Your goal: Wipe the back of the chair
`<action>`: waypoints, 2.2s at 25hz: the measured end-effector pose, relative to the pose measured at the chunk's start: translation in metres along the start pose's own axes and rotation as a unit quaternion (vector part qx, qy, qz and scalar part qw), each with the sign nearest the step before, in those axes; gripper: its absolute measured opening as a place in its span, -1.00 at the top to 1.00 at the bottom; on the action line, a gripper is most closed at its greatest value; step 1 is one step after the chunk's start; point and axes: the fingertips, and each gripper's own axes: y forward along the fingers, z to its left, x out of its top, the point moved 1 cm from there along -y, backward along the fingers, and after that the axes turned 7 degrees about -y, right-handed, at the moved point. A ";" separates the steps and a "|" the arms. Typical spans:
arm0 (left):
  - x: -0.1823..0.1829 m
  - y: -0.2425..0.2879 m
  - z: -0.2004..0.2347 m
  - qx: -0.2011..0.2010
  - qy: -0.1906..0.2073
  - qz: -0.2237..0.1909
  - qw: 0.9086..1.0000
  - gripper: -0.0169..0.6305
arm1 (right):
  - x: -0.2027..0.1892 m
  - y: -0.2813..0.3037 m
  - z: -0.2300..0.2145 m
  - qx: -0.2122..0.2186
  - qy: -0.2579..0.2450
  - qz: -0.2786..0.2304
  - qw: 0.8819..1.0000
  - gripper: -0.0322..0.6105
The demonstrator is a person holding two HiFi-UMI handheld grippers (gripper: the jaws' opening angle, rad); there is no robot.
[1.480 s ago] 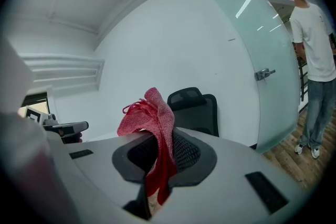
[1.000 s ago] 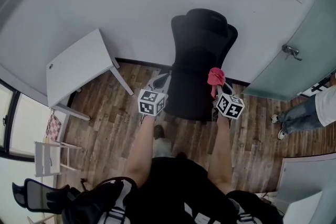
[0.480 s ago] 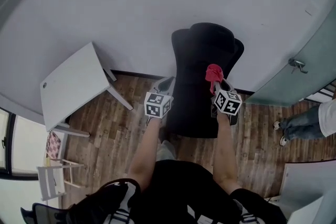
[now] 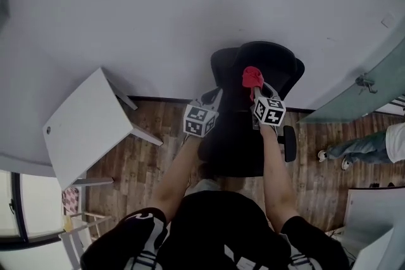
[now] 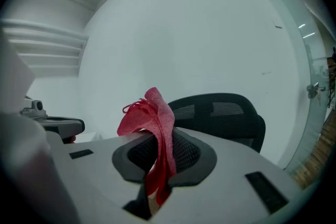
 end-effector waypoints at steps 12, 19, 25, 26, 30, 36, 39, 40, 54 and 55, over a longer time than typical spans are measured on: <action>0.000 0.061 0.052 -0.002 -0.010 0.021 1.000 0.87 | -0.011 0.102 -0.002 0.029 0.003 0.036 0.999 0.68; -0.003 0.080 0.059 0.023 -0.017 0.023 0.999 0.87 | -0.015 0.133 -0.015 0.046 0.004 0.046 0.998 0.68; 0.000 0.099 0.052 0.024 -0.009 0.024 0.999 0.87 | -0.015 0.142 -0.038 0.043 0.000 0.050 0.998 0.68; 0.001 0.101 0.051 0.024 -0.008 0.024 0.999 0.87 | -0.015 0.142 -0.044 0.038 0.001 0.049 0.998 0.68; 0.002 0.111 0.044 0.020 -0.007 0.023 1.000 0.87 | -0.015 0.137 -0.075 0.006 0.011 0.049 0.999 0.68; -0.003 0.125 0.038 0.011 -0.008 0.029 0.999 0.87 | -0.018 0.126 -0.122 -0.037 0.013 0.051 0.998 0.68; -0.003 0.130 0.034 0.006 -0.006 0.031 0.999 0.87 | -0.018 0.115 -0.149 -0.067 0.016 0.050 0.996 0.68; -0.004 0.132 0.033 0.005 -0.006 0.032 0.999 0.87 | -0.018 0.111 -0.158 -0.078 0.017 0.050 0.996 0.68; -0.011 0.130 0.033 -0.003 -0.003 0.039 0.999 0.87 | -0.023 0.051 -0.221 -0.200 0.014 0.034 0.979 0.68; -0.012 0.128 0.035 -0.002 -0.003 0.039 0.999 0.87 | -0.024 0.047 -0.221 -0.207 0.017 0.031 0.978 0.68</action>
